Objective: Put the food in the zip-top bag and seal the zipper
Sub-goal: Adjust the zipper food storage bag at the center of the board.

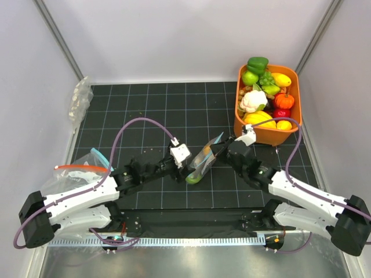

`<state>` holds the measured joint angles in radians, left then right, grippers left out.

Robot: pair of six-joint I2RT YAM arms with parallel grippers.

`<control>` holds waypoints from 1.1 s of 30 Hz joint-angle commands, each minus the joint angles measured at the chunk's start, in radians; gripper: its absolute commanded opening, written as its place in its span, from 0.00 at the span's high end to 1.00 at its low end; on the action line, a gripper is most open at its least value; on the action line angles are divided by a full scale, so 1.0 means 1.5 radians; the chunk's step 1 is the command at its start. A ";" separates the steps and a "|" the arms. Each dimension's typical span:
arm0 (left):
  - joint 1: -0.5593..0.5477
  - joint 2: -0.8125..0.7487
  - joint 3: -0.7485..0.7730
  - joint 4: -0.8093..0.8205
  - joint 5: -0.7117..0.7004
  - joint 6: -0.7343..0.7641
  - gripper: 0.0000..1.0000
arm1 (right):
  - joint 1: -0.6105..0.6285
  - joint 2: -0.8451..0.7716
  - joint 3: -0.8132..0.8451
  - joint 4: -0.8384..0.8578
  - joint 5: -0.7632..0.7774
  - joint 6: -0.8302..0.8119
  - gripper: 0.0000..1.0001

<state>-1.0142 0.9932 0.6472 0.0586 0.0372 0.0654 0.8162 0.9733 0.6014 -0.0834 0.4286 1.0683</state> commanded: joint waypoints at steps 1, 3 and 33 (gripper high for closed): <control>-0.001 -0.039 -0.027 0.083 0.009 -0.026 0.26 | 0.002 -0.061 -0.017 0.031 0.093 0.010 0.94; 0.000 -0.045 -0.036 0.093 0.014 -0.034 0.23 | 0.002 -0.080 -0.027 0.024 0.130 0.017 0.97; -0.038 0.384 -0.086 0.514 -0.061 -0.083 0.31 | -0.019 -0.195 -0.073 -0.062 0.262 0.134 0.98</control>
<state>-1.0298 1.5280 0.4767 0.5728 0.0208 -0.0502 0.7933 0.6933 0.4889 -0.2016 0.7559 1.2297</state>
